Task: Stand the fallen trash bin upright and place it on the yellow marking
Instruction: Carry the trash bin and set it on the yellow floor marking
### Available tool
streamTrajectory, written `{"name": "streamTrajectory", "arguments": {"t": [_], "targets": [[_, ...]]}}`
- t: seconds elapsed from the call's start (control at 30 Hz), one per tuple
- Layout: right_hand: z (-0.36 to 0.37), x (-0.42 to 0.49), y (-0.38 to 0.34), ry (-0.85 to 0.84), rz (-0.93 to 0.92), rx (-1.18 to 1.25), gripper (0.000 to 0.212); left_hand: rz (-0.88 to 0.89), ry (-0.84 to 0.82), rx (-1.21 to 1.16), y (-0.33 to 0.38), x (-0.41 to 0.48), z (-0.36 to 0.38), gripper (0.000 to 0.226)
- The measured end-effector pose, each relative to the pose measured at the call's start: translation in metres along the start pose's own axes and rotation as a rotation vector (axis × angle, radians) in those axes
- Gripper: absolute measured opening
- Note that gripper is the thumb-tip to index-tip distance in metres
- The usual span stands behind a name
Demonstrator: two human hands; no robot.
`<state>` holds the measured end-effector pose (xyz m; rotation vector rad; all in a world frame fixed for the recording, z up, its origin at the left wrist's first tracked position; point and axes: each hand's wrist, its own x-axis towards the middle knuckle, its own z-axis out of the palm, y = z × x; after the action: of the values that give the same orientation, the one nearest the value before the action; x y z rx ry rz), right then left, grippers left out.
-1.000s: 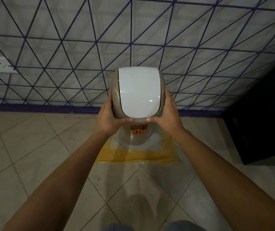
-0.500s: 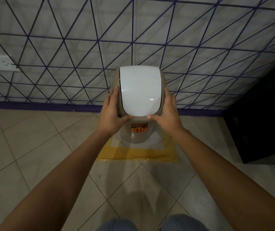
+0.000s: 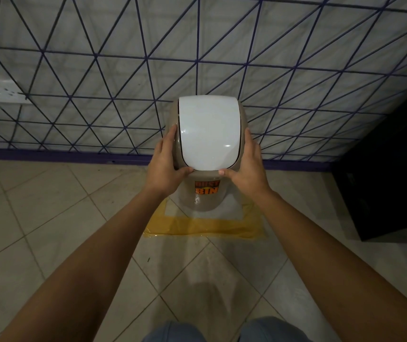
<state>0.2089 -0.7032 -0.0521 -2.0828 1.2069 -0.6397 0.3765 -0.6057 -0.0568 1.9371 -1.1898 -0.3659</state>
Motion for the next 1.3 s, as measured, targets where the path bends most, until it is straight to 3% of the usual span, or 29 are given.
{"name": "streamTrajectory", "arguments": {"t": [0.3, 0.5, 1.3], "targets": [[-0.0021, -0.005, -0.0019, -0.019, 0.005, -0.031, 0.124, 0.014, -0.062, -0.001, -0.0046, 0.0006, -0.0034, 0.104], [-0.004, -0.0011, -0.0033, -0.025, 0.031, -0.027, 0.132, 0.003, -0.15, -0.012, -0.0007, 0.0001, -0.0065, 0.122], [0.0026, -0.0029, 0.0022, -0.015, 0.055, -0.005, 0.131, -0.02, -0.079, -0.046, -0.0023, -0.0009, 0.0008, 0.119]]}}
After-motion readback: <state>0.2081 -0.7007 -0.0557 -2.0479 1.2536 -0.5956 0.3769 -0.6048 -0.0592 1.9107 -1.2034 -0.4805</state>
